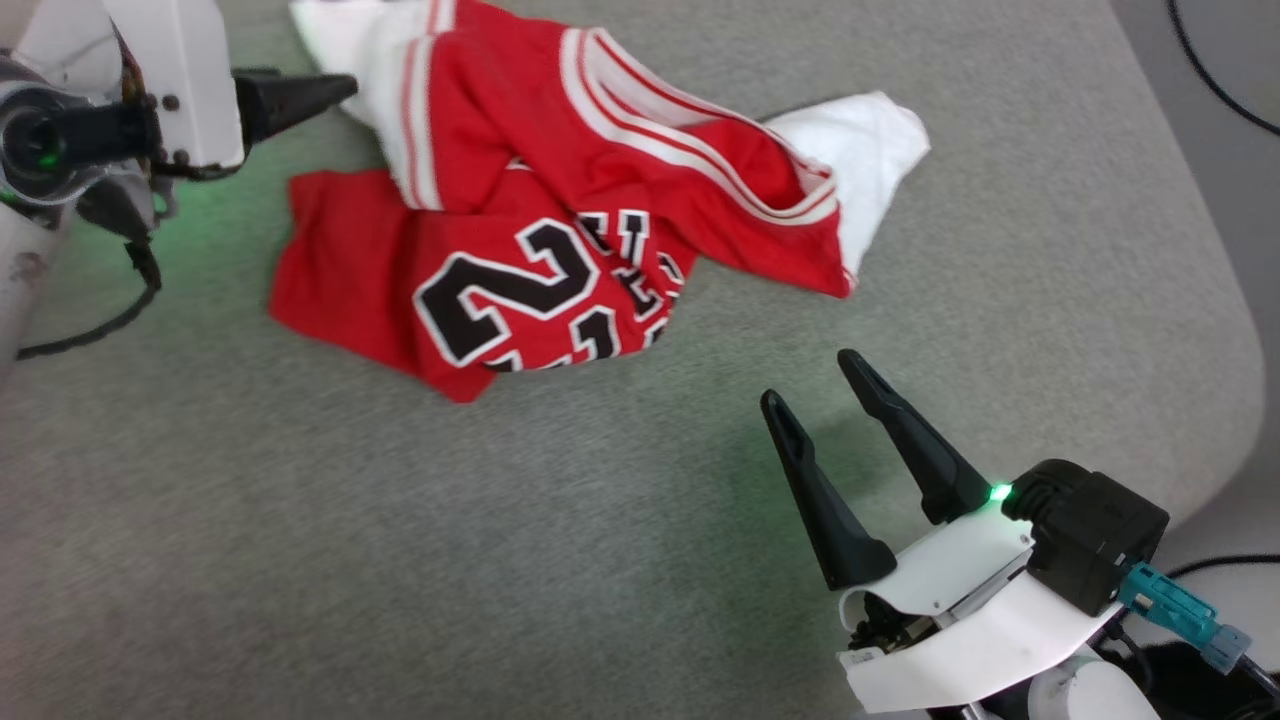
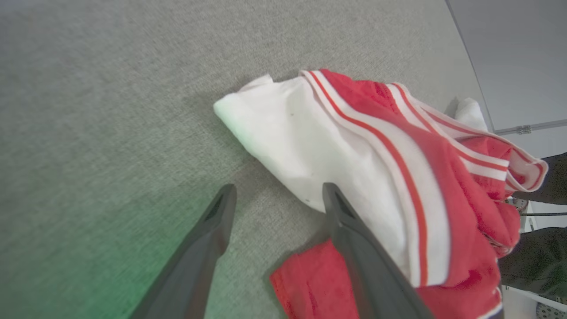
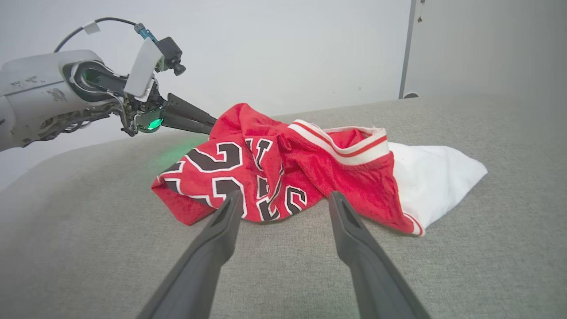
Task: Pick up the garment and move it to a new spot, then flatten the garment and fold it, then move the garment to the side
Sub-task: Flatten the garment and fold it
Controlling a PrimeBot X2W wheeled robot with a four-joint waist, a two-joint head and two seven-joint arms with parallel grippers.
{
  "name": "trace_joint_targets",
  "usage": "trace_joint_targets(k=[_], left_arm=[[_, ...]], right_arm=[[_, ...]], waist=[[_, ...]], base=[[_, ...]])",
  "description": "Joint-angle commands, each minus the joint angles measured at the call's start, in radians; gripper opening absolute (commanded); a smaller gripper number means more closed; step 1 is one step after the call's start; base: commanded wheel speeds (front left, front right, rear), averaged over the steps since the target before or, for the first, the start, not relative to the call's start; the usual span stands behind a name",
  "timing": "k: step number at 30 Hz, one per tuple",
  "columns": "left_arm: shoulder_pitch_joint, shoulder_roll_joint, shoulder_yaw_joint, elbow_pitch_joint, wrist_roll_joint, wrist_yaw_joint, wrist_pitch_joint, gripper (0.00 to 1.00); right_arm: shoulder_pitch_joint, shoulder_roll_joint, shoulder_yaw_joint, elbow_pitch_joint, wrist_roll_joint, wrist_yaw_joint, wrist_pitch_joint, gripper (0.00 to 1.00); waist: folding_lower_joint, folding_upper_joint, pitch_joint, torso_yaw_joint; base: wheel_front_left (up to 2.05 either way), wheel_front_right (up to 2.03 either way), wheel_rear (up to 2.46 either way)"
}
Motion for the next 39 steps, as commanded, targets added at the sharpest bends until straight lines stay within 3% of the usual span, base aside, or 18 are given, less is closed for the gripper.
trace_joint_targets(k=[1, 10, 11, 12, 14, 17, 29, 39], left_arm=[[-0.02, 0.004, -0.008, 0.014, -0.007, 0.0, 0.021, 1.0], [-0.016, -0.035, -0.007, 0.038, -0.075, 0.0, 0.071, 1.0], [-0.014, -0.039, -0.006, 0.031, -0.079, 0.0, 0.065, 0.93], [-0.012, -0.048, 0.002, 0.021, -0.087, 0.0, 0.048, 0.51], [-0.013, -0.05, -0.003, 0.01, -0.078, 0.0, 0.034, 0.25], [-0.008, -0.058, 0.001, -0.008, -0.089, 0.0, 0.011, 0.0], [-0.021, -0.067, 0.009, -0.04, -0.116, 0.0, -0.049, 0.0], [0.002, -0.023, 0.008, -0.067, -0.134, 0.0, -0.106, 0.0]], right_arm=[[-0.016, -0.002, 0.007, -0.005, -0.001, -0.001, -0.004, 1.0], [-0.005, -0.007, 0.006, -0.016, -0.004, -0.001, 0.003, 1.0], [-0.006, -0.006, 0.008, -0.018, -0.003, -0.001, 0.004, 1.0], [-0.009, -0.005, 0.011, -0.018, -0.003, -0.001, 0.006, 1.0], [-0.014, -0.006, 0.01, -0.019, -0.005, -0.001, 0.006, 1.0], [-0.021, -0.005, 0.006, -0.022, -0.007, -0.001, 0.007, 1.0], [-0.015, -0.005, -0.021, -0.025, -0.023, -0.001, 0.029, 1.0], [-0.003, -0.043, -0.072, -0.066, -0.042, -0.001, 0.104, 1.0]], waist=[[0.0, 0.0, 0.056, -0.069], [0.0, 0.0, 0.046, -0.065], [0.0, 0.0, 0.046, -0.063], [0.0, 0.0, 0.047, -0.059], [0.0, 0.0, 0.049, -0.055], [0.0, 0.0, 0.052, -0.05], [0.0, 0.0, 0.029, 0.001], [0.0, 0.0, -0.082, 0.171]], base=[[0.0, 0.0, 0.0], [0.0, 0.0, 0.0], [0.0, 0.0, 0.0], [0.0, 0.0, 0.0], [0.0, 0.0, 0.0], [0.0, 0.0, 0.0], [0.0, 0.0, 0.0], [0.0, 0.0, 0.0]])
